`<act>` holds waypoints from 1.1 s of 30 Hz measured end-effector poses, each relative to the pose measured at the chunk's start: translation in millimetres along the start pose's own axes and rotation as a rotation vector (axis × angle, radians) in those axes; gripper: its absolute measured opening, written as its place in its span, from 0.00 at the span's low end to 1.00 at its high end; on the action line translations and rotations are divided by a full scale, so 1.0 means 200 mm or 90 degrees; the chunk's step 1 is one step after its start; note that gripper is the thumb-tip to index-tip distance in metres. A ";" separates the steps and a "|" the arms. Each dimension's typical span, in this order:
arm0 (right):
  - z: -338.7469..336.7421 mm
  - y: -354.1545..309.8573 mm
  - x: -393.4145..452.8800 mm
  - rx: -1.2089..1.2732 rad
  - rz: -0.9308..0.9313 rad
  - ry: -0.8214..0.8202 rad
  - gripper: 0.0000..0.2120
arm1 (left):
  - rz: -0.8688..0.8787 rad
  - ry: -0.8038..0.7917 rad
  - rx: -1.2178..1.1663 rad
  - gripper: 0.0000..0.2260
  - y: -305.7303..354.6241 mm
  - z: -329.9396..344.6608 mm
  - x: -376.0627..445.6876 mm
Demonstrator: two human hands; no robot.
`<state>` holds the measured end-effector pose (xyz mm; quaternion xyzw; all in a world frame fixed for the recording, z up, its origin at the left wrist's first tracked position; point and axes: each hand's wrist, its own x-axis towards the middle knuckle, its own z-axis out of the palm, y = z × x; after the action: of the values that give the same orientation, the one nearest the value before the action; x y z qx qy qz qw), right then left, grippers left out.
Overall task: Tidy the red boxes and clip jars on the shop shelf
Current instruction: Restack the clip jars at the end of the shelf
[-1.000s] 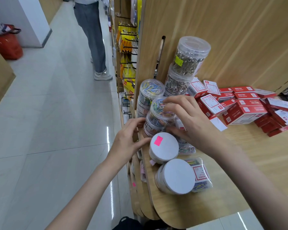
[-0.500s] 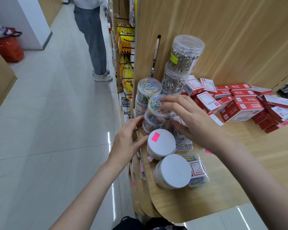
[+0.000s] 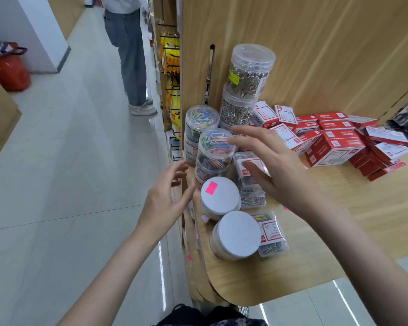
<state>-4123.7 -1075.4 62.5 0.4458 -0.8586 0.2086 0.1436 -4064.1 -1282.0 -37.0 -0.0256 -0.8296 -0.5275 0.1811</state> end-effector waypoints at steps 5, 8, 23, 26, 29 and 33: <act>-0.02 -0.04 -0.17 0.058 -0.066 -0.094 0.21 | 0.034 -0.094 -0.029 0.21 0.07 0.00 -0.20; 0.02 -0.01 -0.21 0.020 -0.100 -0.137 0.19 | 0.009 -0.105 -0.052 0.22 0.09 0.06 -0.19; 0.12 -0.01 -0.30 -0.094 -0.030 -0.075 0.20 | -0.004 -0.095 -0.001 0.19 0.08 0.12 -0.16; 0.16 -0.01 -0.27 -0.121 -0.027 -0.022 0.21 | -0.012 -0.080 -0.015 0.19 0.09 0.13 -0.15; 0.16 0.00 -0.25 -0.139 -0.053 -0.008 0.19 | 0.005 -0.093 -0.016 0.21 0.07 0.12 -0.14; 0.15 0.00 -0.20 -0.149 -0.102 -0.013 0.15 | 0.030 -0.103 0.014 0.23 0.03 0.07 -0.14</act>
<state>-4102.3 -1062.0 18.4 0.4955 -0.8399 0.0903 0.2022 -4040.9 -1263.8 -45.9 -0.0859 -0.8466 -0.5098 0.1260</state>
